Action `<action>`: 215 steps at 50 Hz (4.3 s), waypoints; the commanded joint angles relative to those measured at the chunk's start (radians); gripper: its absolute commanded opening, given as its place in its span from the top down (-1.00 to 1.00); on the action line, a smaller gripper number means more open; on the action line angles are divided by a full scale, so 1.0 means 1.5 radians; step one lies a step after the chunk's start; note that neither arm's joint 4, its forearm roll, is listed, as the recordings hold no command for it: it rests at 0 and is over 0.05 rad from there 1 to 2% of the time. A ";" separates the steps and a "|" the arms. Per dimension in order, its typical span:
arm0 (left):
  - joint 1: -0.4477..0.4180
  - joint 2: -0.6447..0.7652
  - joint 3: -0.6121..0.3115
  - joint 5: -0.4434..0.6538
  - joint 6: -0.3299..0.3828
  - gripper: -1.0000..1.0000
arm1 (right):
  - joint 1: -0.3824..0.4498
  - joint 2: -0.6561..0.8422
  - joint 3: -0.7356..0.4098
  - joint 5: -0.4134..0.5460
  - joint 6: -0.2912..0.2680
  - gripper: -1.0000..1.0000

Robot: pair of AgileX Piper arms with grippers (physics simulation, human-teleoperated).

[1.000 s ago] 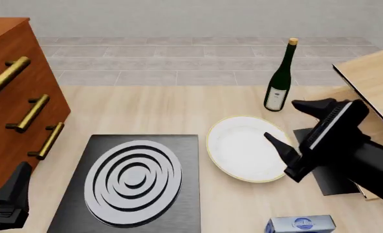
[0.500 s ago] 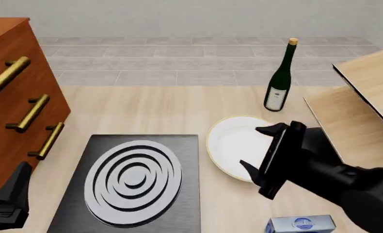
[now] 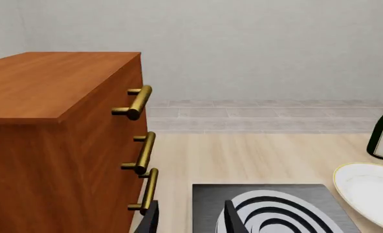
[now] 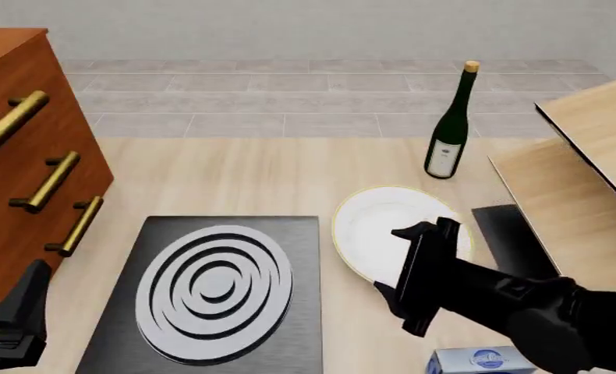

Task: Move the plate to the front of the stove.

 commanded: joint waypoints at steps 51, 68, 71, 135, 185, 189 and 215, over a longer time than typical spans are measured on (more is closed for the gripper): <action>0.000 0.000 0.000 0.000 0.000 -1.00 | 0.009 0.206 -0.034 -0.084 -0.039 -1.00; 0.000 0.000 0.000 0.000 0.000 -1.00 | -0.020 0.223 -0.013 -0.122 -0.069 -1.00; 0.000 0.000 0.000 0.000 0.000 -1.00 | -0.025 0.220 -0.006 -0.124 -0.073 -1.00; 0.000 0.000 0.000 0.000 0.000 -1.00 | -0.095 0.313 0.055 -0.230 -0.142 -1.00; 0.000 0.000 0.000 0.000 0.000 -1.00 | -0.139 0.343 0.089 -0.294 -0.183 1.00; 0.000 0.000 0.000 0.000 0.000 -1.00 | -0.140 0.331 0.094 -0.298 -0.189 1.00; 0.000 0.000 0.000 0.000 0.000 -1.00 | -0.114 0.233 0.085 -0.249 -0.193 1.00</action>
